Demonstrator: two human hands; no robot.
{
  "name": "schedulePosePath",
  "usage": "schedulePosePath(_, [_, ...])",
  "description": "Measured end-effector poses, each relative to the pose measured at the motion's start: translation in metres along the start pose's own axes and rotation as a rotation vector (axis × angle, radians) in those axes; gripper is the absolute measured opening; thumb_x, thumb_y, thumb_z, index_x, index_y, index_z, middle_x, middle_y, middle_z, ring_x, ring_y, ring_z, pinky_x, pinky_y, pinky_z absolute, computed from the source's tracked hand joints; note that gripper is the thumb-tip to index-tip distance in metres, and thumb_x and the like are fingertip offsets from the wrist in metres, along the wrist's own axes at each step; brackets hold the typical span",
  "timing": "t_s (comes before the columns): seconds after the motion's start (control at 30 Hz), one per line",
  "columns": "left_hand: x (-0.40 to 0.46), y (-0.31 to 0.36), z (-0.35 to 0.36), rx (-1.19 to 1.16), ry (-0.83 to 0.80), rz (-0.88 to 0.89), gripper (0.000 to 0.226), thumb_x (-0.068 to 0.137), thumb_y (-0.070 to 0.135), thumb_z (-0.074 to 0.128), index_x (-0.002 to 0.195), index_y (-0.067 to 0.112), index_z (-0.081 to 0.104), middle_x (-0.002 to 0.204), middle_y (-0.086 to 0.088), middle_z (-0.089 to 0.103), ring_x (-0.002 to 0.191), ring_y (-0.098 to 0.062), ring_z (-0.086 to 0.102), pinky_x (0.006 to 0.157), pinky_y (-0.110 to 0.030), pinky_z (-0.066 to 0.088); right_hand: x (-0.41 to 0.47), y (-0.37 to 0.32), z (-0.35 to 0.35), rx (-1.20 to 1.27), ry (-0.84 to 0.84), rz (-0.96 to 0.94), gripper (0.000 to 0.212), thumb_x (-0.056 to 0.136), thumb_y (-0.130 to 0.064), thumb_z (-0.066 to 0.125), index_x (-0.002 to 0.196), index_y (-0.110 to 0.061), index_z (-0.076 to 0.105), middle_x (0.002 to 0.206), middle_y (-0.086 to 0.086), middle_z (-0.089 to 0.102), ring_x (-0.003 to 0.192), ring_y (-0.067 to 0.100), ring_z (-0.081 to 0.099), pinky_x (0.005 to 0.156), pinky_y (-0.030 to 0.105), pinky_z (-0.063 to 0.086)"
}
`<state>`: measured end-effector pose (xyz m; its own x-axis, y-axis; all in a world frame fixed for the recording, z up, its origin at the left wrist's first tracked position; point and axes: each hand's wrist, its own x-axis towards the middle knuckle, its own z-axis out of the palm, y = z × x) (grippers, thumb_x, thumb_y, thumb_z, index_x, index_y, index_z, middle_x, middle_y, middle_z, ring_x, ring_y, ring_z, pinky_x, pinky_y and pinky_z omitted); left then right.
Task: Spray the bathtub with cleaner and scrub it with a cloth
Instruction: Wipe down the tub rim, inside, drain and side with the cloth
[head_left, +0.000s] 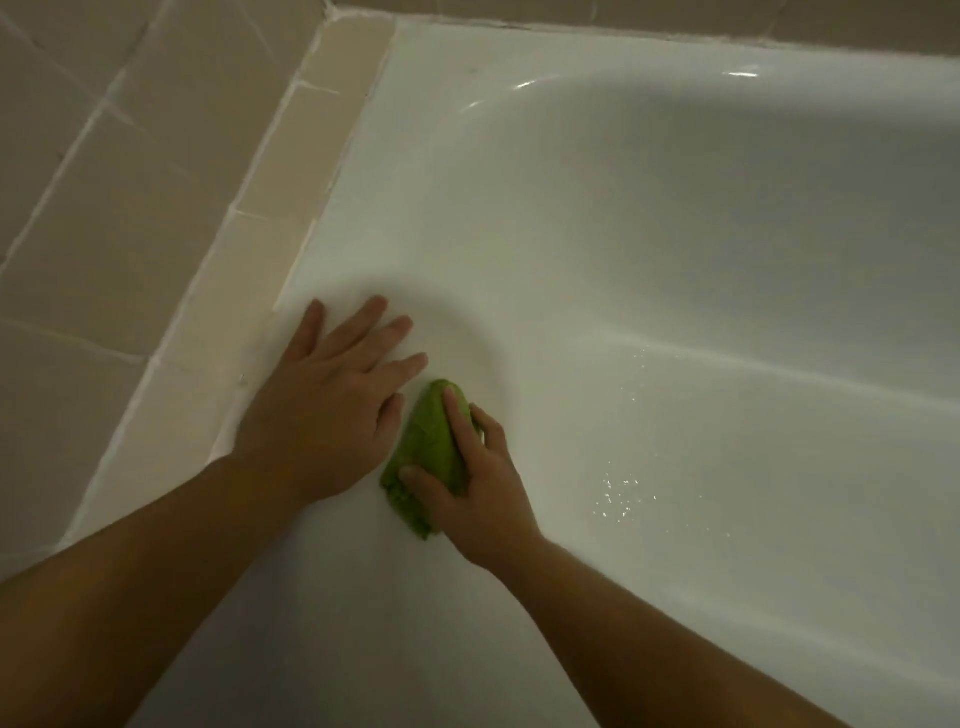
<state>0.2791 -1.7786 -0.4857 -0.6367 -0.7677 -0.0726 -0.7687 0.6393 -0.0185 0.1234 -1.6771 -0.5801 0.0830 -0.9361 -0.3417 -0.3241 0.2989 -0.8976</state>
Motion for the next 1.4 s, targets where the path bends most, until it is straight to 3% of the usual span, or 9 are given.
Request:
schedulePosePath(0.13, [0.014, 0.013, 0.001, 0.224, -0.207, 0.139, 0.057, 0.097, 0.042, 0.028, 0.136, 0.025, 0.066, 0.15, -0.006, 0.055, 0.149, -0.029, 0.038, 0.124, -0.063, 0.005, 0.008, 0.033, -0.01, 0.085, -0.062, 0.009, 0.11, 0.068, -0.057, 0.076, 0.152, -0.067, 0.006, 0.151, -0.018, 0.017, 0.131, 0.019, 0.048, 0.1, 0.036, 0.055])
schedulePosePath(0.23, [0.019, 0.039, 0.012, 0.167, -0.474, 0.223, 0.071, 0.094, 0.054, 0.013, 0.156, 0.029, 0.039, 0.162, -0.007, 0.039, 0.152, -0.025, 0.029, 0.128, -0.05, 0.005, 0.009, 0.052, -0.011, 0.169, -0.034, 0.012, 0.115, 0.067, -0.034, 0.09, 0.147, -0.067, 0.014, 0.14, -0.022, 0.033, 0.118, 0.012, 0.053, 0.094, 0.027, 0.057])
schedulePosePath(0.37, [0.024, 0.065, 0.04, 0.121, -0.606, 0.246, 0.075, 0.096, 0.064, 0.018, 0.161, 0.027, 0.022, 0.172, -0.011, 0.008, 0.158, -0.026, 0.006, 0.128, -0.042, -0.001, 0.0, 0.084, -0.018, 0.228, -0.075, 0.179, 0.13, 0.056, -0.038, 0.1, 0.158, -0.039, 0.018, 0.148, -0.013, 0.034, 0.12, 0.008, 0.056, 0.095, 0.032, 0.057])
schedulePosePath(0.47, [0.037, 0.075, 0.066, 0.159, -0.662, 0.31, 0.071, 0.105, 0.056, 0.028, 0.163, 0.018, 0.012, 0.173, -0.005, 0.0, 0.159, -0.023, 0.0, 0.129, -0.044, 0.002, -0.009, 0.108, -0.046, 0.008, -0.154, 0.252, 0.115, 0.064, -0.04, 0.095, 0.156, -0.038, 0.027, 0.145, -0.01, 0.039, 0.121, 0.007, 0.054, 0.097, 0.028, 0.052])
schedulePosePath(0.7, [0.051, 0.1, 0.144, 0.185, -0.563, 0.369, 0.057, 0.101, 0.036, 0.046, 0.155, 0.035, 0.031, 0.171, -0.014, 0.008, 0.156, -0.038, 0.006, 0.126, -0.05, 0.008, -0.016, 0.197, -0.123, -0.551, 0.207, 0.363, 0.06, 0.096, -0.05, 0.058, 0.149, -0.026, 0.043, 0.148, 0.0, 0.046, 0.139, 0.024, 0.03, 0.112, 0.039, 0.036])
schedulePosePath(0.87, [0.073, 0.119, 0.19, 0.13, -0.331, 0.246, 0.066, 0.08, 0.029, 0.049, 0.145, 0.021, 0.052, 0.162, -0.029, 0.027, 0.142, -0.056, 0.032, 0.117, -0.061, 0.032, -0.012, 0.255, -0.165, -0.785, 0.27, 0.415, 0.064, 0.103, -0.061, 0.033, 0.16, -0.036, 0.02, 0.171, 0.004, 0.013, 0.157, 0.026, 0.002, 0.128, 0.043, 0.006])
schedulePosePath(1.1, [0.145, 0.123, 0.24, 0.089, -0.099, 0.211, 0.052, 0.083, 0.024, 0.047, 0.131, 0.028, 0.066, 0.16, -0.022, 0.037, 0.139, -0.061, 0.03, 0.116, -0.064, 0.031, 0.003, 0.323, -0.167, -0.846, 0.194, 0.399, 0.073, 0.098, -0.076, 0.012, 0.159, -0.046, -0.015, 0.167, -0.001, -0.032, 0.152, 0.025, -0.033, 0.125, 0.058, -0.01])
schedulePosePath(1.23, [0.181, 0.125, 0.266, 0.098, 0.005, 0.182, 0.057, 0.092, 0.029, 0.028, 0.135, 0.025, 0.064, 0.158, -0.022, 0.039, 0.141, -0.063, 0.026, 0.117, -0.065, 0.028, 0.014, 0.334, -0.159, -0.946, 0.308, 0.38, 0.081, 0.094, -0.083, 0.01, 0.158, -0.044, -0.02, 0.167, 0.001, -0.031, 0.152, 0.025, -0.033, 0.125, 0.058, -0.009])
schedulePosePath(1.4, [0.201, 0.137, 0.293, 0.023, 0.056, 0.167, 0.054, 0.097, 0.054, 0.045, 0.146, 0.033, 0.054, 0.164, -0.018, 0.029, 0.15, -0.053, 0.017, 0.122, -0.061, 0.018, 0.038, 0.337, -0.177, -0.978, 0.295, 0.354, 0.092, 0.089, -0.089, 0.009, 0.16, -0.037, -0.017, 0.167, 0.002, -0.029, 0.153, 0.025, -0.031, 0.125, 0.058, -0.008])
